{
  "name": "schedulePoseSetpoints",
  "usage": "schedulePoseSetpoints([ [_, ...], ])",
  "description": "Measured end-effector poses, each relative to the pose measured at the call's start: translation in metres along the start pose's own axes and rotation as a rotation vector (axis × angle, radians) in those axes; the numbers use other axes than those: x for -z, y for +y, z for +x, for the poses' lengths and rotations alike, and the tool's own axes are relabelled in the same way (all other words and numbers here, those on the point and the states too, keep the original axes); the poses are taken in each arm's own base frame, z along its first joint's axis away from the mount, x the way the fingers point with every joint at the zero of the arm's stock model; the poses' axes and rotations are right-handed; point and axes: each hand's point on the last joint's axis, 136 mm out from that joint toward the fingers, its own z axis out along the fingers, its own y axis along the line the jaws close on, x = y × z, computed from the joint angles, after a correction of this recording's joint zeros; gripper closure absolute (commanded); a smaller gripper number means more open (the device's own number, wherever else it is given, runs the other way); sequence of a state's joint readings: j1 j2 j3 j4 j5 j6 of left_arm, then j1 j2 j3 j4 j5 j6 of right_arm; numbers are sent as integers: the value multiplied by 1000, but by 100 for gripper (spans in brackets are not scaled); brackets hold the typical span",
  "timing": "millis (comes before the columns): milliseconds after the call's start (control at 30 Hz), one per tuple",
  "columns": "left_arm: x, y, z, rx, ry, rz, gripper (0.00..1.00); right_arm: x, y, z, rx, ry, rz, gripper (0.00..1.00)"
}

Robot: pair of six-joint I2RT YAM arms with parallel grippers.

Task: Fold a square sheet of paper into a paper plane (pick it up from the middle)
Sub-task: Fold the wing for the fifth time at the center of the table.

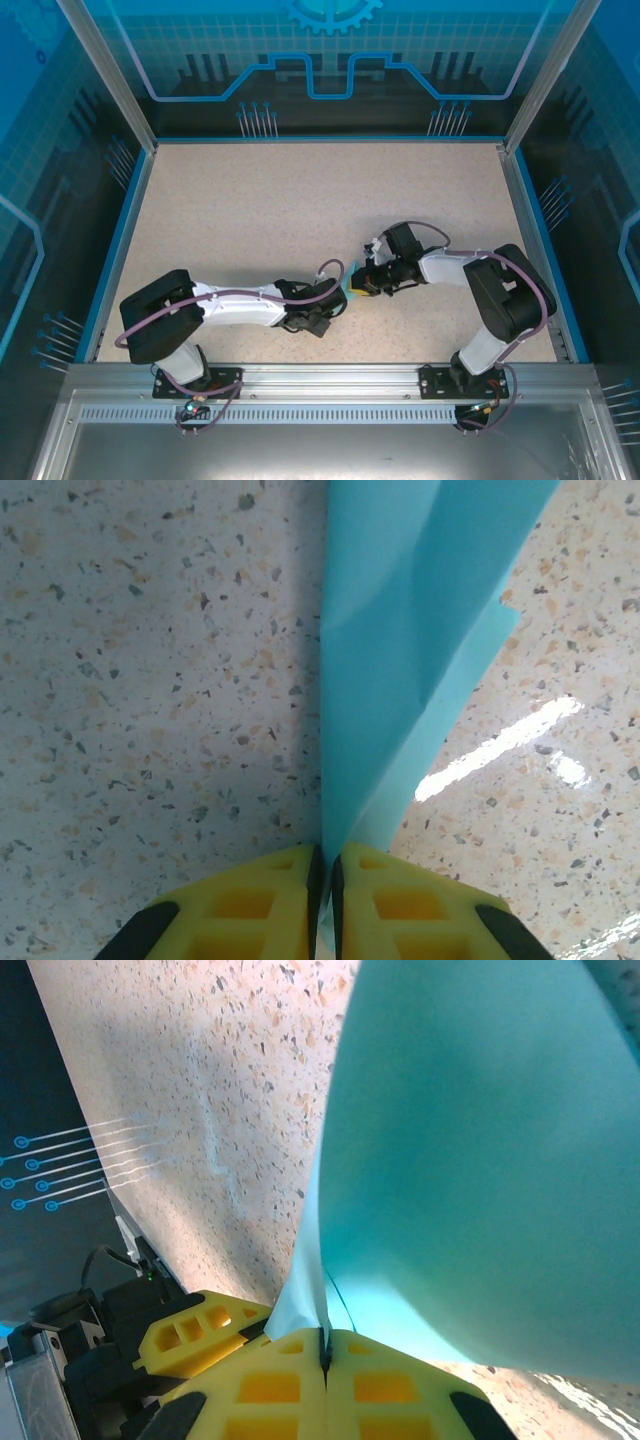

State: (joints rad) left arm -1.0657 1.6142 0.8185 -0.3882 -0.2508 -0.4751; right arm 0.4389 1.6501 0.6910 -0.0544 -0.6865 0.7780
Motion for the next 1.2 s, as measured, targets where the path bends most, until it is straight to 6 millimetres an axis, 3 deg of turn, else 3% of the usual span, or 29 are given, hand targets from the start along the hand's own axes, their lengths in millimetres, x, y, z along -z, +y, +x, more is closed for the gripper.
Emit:
schedulePoseSetpoints([
  [833, 2, 3, 0, -108, -11, -17, 64, -8, -24, -1, 82, 45, 124, 100],
  [1200, 22, 3, 5, -118, -22, 31, 57, -10, -26, -3, 95, 51, 131, 100],
])
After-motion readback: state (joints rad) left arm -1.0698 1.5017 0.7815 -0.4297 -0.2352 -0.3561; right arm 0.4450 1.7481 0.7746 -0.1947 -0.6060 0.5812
